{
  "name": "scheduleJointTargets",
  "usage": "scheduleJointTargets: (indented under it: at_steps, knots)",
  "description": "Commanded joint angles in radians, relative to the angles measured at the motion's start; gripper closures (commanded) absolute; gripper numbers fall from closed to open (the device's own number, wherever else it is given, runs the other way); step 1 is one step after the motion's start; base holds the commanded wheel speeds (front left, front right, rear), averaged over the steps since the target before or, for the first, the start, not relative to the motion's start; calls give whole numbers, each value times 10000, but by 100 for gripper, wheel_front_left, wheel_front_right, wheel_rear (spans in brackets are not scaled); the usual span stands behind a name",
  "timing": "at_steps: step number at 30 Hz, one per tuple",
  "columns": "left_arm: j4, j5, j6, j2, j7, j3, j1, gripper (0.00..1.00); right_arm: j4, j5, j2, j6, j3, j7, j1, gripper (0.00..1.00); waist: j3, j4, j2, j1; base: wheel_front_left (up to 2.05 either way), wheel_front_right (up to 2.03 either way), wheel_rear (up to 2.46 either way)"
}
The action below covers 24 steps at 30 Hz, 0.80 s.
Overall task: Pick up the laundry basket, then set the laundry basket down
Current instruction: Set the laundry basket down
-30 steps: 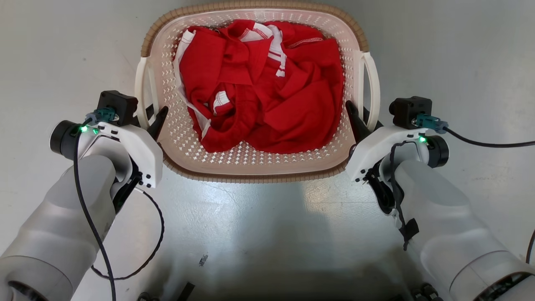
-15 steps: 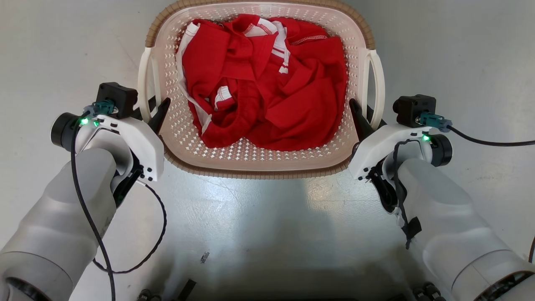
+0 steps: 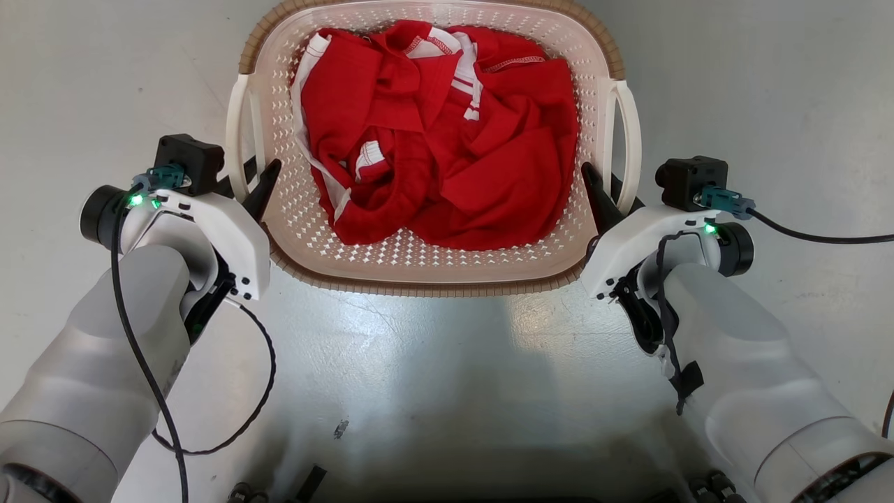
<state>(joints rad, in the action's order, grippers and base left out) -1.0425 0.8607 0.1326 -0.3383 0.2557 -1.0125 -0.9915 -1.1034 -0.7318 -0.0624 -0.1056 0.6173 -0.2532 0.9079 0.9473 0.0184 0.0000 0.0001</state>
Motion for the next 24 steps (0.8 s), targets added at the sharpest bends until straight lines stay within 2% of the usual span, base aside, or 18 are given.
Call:
scheduleJointTargets:
  at_steps: [1,14,20,24]
  knots:
    - [-199,-188,-25,-761,61,228,37,100,86,22,122,-251,269,-86,-479,100,8,0,0,-1,0,0,0]
    - [-247,-184,-22,-761,61,268,75,100,87,-79,122,-251,354,-86,-490,100,13,-50,0,-1,0,0,0]
    - [-261,-166,-21,-752,61,260,74,98,90,-136,122,-251,397,-86,-481,93,19,-80,0,-1,0,0,0]
    - [-237,-142,-21,-760,61,245,88,90,84,-152,122,-251,409,-86,-470,85,28,-92,0,-1,0,0,0]
